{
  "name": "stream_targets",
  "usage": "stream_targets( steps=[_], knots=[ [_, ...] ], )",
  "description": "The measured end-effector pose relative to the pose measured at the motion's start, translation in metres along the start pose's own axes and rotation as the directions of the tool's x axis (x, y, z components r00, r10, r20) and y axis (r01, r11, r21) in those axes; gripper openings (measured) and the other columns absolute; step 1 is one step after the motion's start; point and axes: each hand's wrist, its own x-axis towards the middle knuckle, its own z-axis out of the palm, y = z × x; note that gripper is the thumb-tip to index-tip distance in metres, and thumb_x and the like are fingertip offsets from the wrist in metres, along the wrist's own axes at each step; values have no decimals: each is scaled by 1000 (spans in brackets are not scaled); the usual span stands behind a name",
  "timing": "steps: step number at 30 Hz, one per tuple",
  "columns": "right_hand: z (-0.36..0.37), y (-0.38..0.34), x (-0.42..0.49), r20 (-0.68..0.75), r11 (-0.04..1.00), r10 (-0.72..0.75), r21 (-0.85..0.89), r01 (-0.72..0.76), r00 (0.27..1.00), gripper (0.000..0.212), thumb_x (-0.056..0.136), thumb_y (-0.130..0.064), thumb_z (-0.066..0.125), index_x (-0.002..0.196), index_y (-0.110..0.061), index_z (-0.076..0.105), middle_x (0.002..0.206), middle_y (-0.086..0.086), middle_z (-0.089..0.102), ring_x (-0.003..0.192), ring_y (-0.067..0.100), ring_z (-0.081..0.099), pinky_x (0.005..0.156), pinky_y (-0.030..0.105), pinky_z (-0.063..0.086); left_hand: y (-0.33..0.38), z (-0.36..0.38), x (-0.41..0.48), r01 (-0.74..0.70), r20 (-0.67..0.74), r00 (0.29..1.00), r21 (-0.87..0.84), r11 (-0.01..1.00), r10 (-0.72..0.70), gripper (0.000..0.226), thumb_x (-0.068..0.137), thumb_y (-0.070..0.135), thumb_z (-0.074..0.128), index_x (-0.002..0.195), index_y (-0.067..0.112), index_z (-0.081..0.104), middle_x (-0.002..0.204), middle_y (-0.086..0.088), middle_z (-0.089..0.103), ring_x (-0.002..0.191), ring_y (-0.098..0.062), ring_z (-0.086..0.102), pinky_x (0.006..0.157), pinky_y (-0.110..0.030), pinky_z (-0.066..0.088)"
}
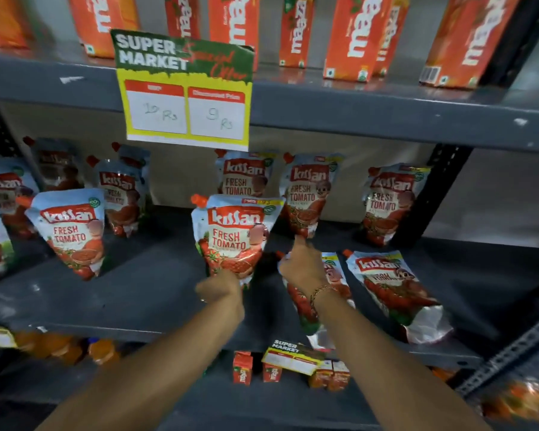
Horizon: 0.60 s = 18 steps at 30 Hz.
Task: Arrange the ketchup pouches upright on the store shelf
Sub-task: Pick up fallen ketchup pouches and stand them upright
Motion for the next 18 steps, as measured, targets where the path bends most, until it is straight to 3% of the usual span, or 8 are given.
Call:
stream_targets(
  steps=[2, 3, 6, 8, 10, 13, 16, 18],
  knots=[
    [-17, 24, -3, 69, 969, 149, -208, -132, 986, 48, 91, -23, 47, 134, -3, 42, 141, 18, 46, 131, 36, 43, 109, 41, 36, -15, 18, -27, 124, 257, 957, 52, 991, -133, 41, 96, 13, 40, 134, -3, 45, 126, -20, 58, 117, -38, 57, 91, -40, 48],
    [-22, 35, -4, 124, 953, 216, -244, -181, 968, 47, 92, -23, 44, 134, -3, 43, 142, 17, 47, 131, 34, 44, 109, 40, 36, -21, 24, -38, 175, 376, 904, 108, 979, -204, 38, 97, 13, 41, 132, 1, 48, 115, -18, 61, 105, -34, 61, 80, -35, 49],
    [-24, 53, -8, 178, 943, 304, -197, -269, 936, 44, 90, -22, 46, 130, -4, 49, 138, 17, 52, 125, 34, 51, 102, 37, 44, -28, 39, -53, 183, 531, 786, 288, 940, -316, 33, 90, 9, 54, 121, 1, 60, 81, -10, 61, 68, -22, 58, 56, -29, 50],
    [-25, 57, -8, 104, 942, 333, -89, -325, 937, 41, 91, -19, 47, 127, -3, 52, 135, 18, 55, 122, 34, 54, 99, 37, 46, -28, 45, -50, 146, 546, 771, 352, 925, -329, 31, 86, 7, 61, 116, 2, 63, 91, -12, 67, 69, -22, 60, 51, -29, 54],
    [-27, 61, -5, 27, 919, 388, 71, -389, 921, 35, 90, -13, 49, 123, -1, 55, 128, 20, 59, 117, 35, 58, 97, 39, 50, -27, 47, -47, 122, 538, 771, 400, 908, -340, 35, 83, 11, 68, 117, 5, 62, 110, -12, 67, 83, -23, 63, 66, -32, 53],
    [-30, 67, -4, -91, 878, 395, 329, -347, 914, 29, 88, -8, 54, 115, -2, 61, 116, 20, 67, 100, 32, 65, 83, 37, 56, -27, 53, -48, -13, 555, 801, 390, 921, -224, 38, 77, 3, 74, 113, 1, 64, 115, -12, 68, 92, -24, 62, 78, -32, 49],
    [-28, 69, -11, -315, 909, 272, 393, -136, 909, 23, 89, -4, 51, 103, -2, 69, 102, 16, 72, 81, 20, 61, 54, 17, 45, -18, 59, -56, -232, 580, 815, 319, 919, 5, 24, 78, 4, 73, 101, 2, 67, 107, -10, 70, 90, -21, 61, 79, -30, 48],
    [-29, 67, -15, -504, 923, 184, 384, 28, 844, 22, 89, -3, 50, 103, -3, 67, 99, 12, 72, 84, 17, 64, 55, 4, 40, -9, 62, -63, -355, 621, 772, 241, 903, 137, 21, 77, 6, 74, 96, 10, 65, 108, -9, 71, 95, -21, 65, 86, -34, 54]
  ],
)
